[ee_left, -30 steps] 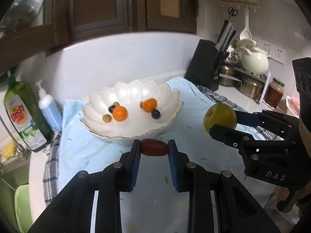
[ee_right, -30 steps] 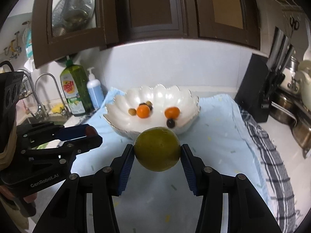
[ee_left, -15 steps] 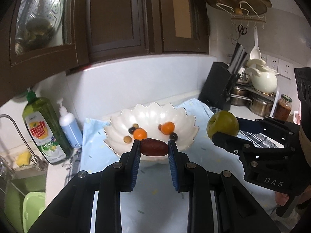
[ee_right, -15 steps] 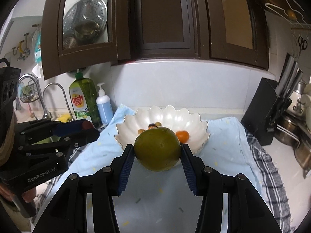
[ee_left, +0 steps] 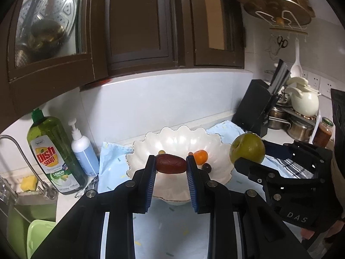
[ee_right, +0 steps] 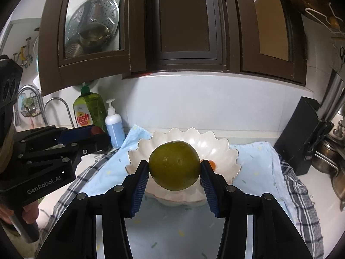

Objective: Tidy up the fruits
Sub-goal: 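Lift the date and citrus and carry them over the white bowl, then open the left tool to drop the date while the right tool releases the citrus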

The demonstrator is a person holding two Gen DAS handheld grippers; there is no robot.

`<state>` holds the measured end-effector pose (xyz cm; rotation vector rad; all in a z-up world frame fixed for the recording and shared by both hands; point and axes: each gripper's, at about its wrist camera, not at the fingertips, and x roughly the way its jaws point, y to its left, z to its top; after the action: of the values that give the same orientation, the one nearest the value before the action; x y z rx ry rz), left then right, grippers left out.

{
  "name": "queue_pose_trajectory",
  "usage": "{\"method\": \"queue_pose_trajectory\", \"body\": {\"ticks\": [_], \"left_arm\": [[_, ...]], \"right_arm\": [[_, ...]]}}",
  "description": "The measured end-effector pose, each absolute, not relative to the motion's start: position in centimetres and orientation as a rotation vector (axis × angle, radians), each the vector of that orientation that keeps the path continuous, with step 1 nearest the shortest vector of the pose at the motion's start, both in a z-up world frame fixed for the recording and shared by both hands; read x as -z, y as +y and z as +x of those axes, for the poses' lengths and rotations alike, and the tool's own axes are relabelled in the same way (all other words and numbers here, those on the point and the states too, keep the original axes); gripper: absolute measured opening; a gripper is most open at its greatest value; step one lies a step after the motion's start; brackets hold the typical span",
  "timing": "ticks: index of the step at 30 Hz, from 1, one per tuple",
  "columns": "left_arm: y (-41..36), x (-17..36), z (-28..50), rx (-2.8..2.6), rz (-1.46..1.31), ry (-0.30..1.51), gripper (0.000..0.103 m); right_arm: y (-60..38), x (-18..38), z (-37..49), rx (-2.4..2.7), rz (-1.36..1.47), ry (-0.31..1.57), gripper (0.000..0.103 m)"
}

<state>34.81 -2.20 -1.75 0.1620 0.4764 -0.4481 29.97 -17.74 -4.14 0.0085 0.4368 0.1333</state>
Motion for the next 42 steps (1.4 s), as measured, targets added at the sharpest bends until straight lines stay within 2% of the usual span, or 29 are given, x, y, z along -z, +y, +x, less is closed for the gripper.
{"method": "queue_pose_trajectory", "body": {"ticks": [16,38,40,42], "left_arm": [[-3.6,4.7,42.0,0.443,0.146,0.607,0.028],[-6.3,12.3,49.1,0.418,0.249,0.824,0.029],[-6.6,12.6,49.1,0.418,0.265,0.833,0.031],[-6.6,12.7,49.1,0.422,0.267,0.840,0.043]], "right_arm": [[-18.3,5.9,36.5,-0.138,0.007,0.523,0.050],[-19.4,13.9,45.2,-0.164,0.032,0.835,0.050],[-19.4,14.1,45.4,-0.164,0.034,0.847,0.050],[-19.5,14.3,45.5,-0.167,0.045,0.859,0.050]]}}
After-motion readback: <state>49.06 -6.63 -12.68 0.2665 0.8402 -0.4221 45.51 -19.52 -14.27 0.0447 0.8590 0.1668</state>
